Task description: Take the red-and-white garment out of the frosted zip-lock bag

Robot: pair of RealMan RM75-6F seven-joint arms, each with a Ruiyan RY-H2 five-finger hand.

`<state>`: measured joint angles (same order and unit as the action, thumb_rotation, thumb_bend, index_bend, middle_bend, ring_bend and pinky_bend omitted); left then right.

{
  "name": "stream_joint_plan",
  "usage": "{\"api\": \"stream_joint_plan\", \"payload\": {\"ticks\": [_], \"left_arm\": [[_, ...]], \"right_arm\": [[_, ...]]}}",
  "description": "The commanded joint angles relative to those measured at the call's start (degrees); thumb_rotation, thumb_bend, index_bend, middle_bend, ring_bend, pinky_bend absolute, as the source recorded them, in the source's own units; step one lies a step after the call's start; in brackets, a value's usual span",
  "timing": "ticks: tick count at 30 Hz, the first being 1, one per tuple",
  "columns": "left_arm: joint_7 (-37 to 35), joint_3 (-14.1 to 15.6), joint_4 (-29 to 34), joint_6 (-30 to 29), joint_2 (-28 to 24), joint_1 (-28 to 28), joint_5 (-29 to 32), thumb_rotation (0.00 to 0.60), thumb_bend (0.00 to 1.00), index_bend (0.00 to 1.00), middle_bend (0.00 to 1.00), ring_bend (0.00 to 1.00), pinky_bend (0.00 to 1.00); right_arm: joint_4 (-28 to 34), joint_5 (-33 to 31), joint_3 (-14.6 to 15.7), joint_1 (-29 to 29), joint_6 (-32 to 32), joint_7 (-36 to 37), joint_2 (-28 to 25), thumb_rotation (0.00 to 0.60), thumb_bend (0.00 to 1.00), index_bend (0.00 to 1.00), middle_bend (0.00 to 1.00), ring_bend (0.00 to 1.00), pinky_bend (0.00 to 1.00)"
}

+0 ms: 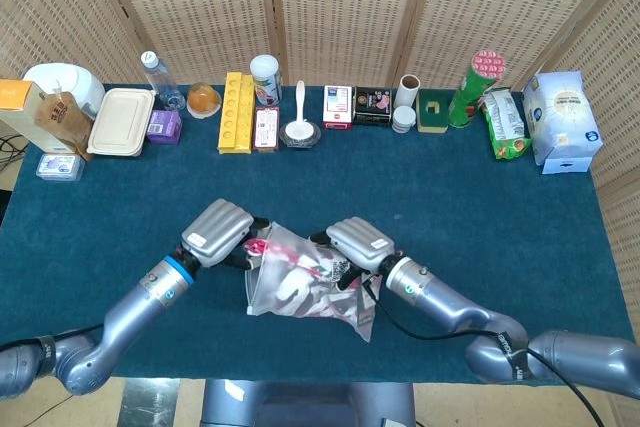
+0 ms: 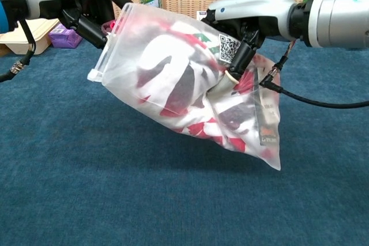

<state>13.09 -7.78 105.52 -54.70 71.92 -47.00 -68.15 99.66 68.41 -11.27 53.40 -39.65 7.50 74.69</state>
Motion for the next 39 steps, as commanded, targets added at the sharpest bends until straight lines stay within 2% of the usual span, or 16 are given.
{"api": "stream_joint_plan", "payload": {"ticks": [1, 8, 16, 24, 30, 35, 39], "left_arm": [[-3.6, 1.2, -5.0, 0.3, 3.1, 1.0, -1.9, 0.600, 0.51, 0.83, 1.00, 1.00, 0.94], [-9.5, 1.7, -15.0, 2.7, 9.2, 0.9, -3.5, 0.600, 0.50, 0.83, 1.00, 1.00, 0.94], [-15.3, 1.1, -24.9, 4.3, 16.8, 0.3, -5.1, 0.600, 0.49, 0.82, 1.00, 1.00, 0.94], [-17.8, 0.7, -26.4, 4.4, 17.9, 0.2, -6.7, 0.600, 0.47, 0.83, 1.00, 1.00, 0.94], [-17.7, 0.6, -26.5, 4.7, 18.1, 0.3, -6.8, 0.600, 0.41, 0.83, 1.00, 1.00, 0.94], [-17.4, 0.4, -26.9, 4.6, 18.9, 0.4, -6.5, 0.600, 0.42, 0.83, 1.00, 1.00, 0.94], [-16.8, 0.0, -27.5, 4.5, 19.7, 0.5, -5.8, 0.600, 0.47, 0.83, 1.00, 1.00, 0.94]], "right_arm": [[-2.6, -1.5, 1.0, 0.5, -0.3, -2.8, 1.9, 0.600, 0.14, 0.80, 0.90, 1.00, 1.00], [-7.4, -4.6, 2.3, 1.3, -0.3, -8.0, 5.2, 0.600, 0.14, 0.80, 0.90, 1.00, 1.00], [-10.9, -7.3, 2.8, 1.6, 0.9, -9.5, 7.4, 0.600, 0.14, 0.80, 0.90, 1.00, 1.00], [-10.4, -6.7, 2.1, 1.1, 1.7, -7.2, 6.7, 0.600, 0.14, 0.80, 0.90, 1.00, 1.00], [-9.8, -6.1, 1.6, 0.9, 2.9, -5.0, 6.4, 0.600, 0.14, 0.80, 0.90, 1.00, 1.00], [-9.5, -5.1, 1.2, 0.7, 3.4, -3.2, 6.5, 0.600, 0.14, 0.80, 0.90, 1.00, 1.00], [-9.9, -4.6, 1.2, 0.7, 3.7, -2.7, 6.7, 0.600, 0.14, 0.80, 0.90, 1.00, 1.00]]}}
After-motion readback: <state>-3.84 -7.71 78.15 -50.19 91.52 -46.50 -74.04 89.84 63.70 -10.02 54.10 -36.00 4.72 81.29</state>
